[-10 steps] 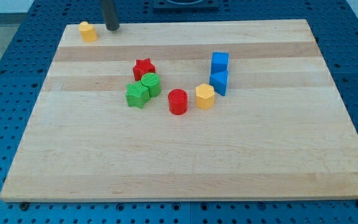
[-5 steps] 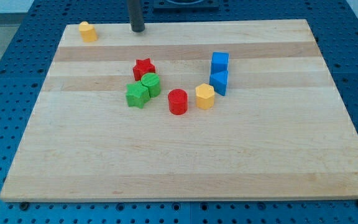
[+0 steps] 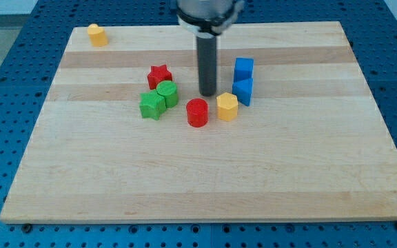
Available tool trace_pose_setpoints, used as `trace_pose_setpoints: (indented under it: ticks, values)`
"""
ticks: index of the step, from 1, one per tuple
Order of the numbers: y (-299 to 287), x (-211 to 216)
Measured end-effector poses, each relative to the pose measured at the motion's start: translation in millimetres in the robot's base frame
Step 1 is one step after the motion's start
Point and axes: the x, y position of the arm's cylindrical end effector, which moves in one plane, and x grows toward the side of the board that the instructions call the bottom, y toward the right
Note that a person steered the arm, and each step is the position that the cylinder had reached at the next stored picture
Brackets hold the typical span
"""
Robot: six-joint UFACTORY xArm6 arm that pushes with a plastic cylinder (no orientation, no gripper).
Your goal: Move the blue cube towards the top center of the board
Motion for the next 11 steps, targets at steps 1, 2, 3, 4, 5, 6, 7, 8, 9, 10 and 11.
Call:
trace_pose_setpoints:
  ticks: [1, 2, 3, 4, 5, 6, 7, 8, 9, 10, 11]
  values:
    - [48, 3]
    - [80, -3]
    - [83, -14]
    - [83, -28]
    - [81, -42]
    - [65, -44]
    - [49, -45]
    - [38, -53]
    - [20, -60]
    - [7, -60]
    - [4, -63]
